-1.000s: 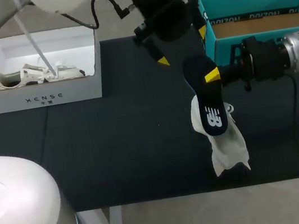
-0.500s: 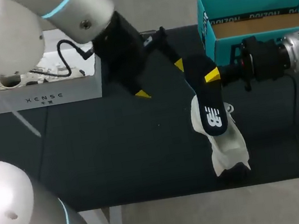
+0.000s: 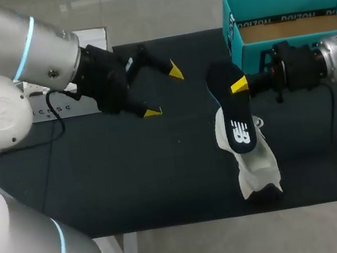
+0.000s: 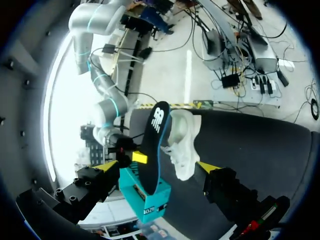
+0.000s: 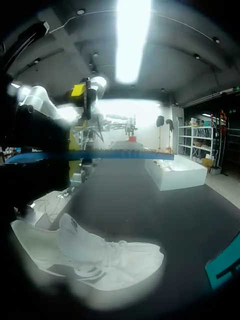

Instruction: Take the shoe out of the shoebox, open the shoe tongue, remove and reinsert the insole, then place the shoe into the shoebox

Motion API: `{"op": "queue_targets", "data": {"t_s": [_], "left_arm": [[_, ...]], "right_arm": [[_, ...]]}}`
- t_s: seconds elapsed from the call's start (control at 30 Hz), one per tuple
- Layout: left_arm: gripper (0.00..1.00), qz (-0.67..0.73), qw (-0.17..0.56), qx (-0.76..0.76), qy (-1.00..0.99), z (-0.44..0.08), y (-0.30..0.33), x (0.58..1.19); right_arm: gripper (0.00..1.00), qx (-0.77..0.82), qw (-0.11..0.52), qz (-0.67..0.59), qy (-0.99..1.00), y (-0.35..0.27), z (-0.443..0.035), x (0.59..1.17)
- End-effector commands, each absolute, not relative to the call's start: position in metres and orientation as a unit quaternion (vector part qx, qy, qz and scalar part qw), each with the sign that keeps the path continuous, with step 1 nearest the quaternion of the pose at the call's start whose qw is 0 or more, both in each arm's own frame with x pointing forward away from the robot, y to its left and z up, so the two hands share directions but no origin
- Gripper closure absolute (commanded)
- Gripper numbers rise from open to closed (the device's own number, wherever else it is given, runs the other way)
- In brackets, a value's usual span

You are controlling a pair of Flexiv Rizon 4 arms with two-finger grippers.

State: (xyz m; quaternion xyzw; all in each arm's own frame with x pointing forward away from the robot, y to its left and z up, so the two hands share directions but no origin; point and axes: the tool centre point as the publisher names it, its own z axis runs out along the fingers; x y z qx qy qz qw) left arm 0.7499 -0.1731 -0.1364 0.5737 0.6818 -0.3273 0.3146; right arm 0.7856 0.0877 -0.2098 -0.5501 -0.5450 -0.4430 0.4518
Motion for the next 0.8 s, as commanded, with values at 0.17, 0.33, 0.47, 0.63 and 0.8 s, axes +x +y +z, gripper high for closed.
{"op": "queue_targets", "data": {"t_s": [0.17,0.33,0.47,0.63,0.8], "left_arm": [[0.00,-0.443,0.464,0.483,0.596,-0.153,-0.198,0.757],[0.00,-0.442,0.467,0.482,0.594,-0.159,-0.212,0.757],[0.00,-0.440,0.472,0.476,0.597,-0.167,-0.219,0.757],[0.00,-0.433,0.475,0.477,0.599,-0.177,-0.223,0.756],[0.00,-0.438,0.463,0.484,0.600,-0.188,-0.231,0.755]], "right_arm": [[1.00,-0.551,0.451,-0.443,-0.545,0.088,-0.210,0.785],[1.00,-0.551,0.451,-0.443,-0.545,0.088,-0.210,0.785],[1.00,-0.551,0.451,-0.443,-0.545,0.088,-0.210,0.785],[1.00,-0.551,0.451,-0.443,-0.545,0.088,-0.210,0.785],[1.00,-0.551,0.451,-0.443,-0.545,0.088,-0.210,0.785]]}}
